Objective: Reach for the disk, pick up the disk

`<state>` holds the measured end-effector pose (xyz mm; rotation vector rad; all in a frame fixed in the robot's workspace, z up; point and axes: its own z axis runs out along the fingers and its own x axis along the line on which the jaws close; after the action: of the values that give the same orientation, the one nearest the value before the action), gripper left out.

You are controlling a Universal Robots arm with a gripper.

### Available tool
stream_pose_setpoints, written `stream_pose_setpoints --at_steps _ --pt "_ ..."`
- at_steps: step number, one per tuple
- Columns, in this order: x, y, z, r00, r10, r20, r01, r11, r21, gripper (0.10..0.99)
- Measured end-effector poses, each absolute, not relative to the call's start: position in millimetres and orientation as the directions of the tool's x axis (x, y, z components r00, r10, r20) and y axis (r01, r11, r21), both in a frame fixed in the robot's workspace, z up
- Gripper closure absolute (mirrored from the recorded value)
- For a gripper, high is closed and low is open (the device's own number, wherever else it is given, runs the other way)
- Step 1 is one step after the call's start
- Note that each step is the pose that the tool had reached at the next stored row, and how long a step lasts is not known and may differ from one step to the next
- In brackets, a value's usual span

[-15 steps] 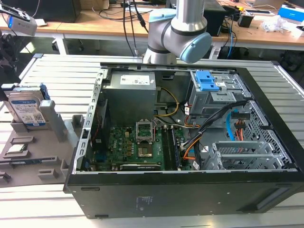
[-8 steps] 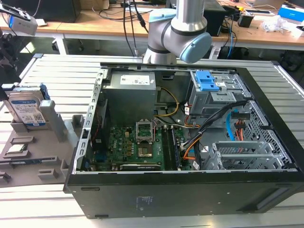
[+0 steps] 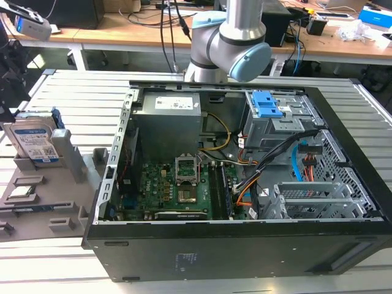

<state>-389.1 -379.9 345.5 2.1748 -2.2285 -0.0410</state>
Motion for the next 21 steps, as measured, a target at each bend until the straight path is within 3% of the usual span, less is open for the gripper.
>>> stream_pose_setpoints --at_steps 11,21 --pt "-406.1 -368.5 319.1 -0.019 -1.0 0.001 -0.999 0.019 0.038 0.424" --pt "-411.0 -361.5 299.7 0.053 -0.999 0.001 -0.998 -0.053 0.038 0.424"
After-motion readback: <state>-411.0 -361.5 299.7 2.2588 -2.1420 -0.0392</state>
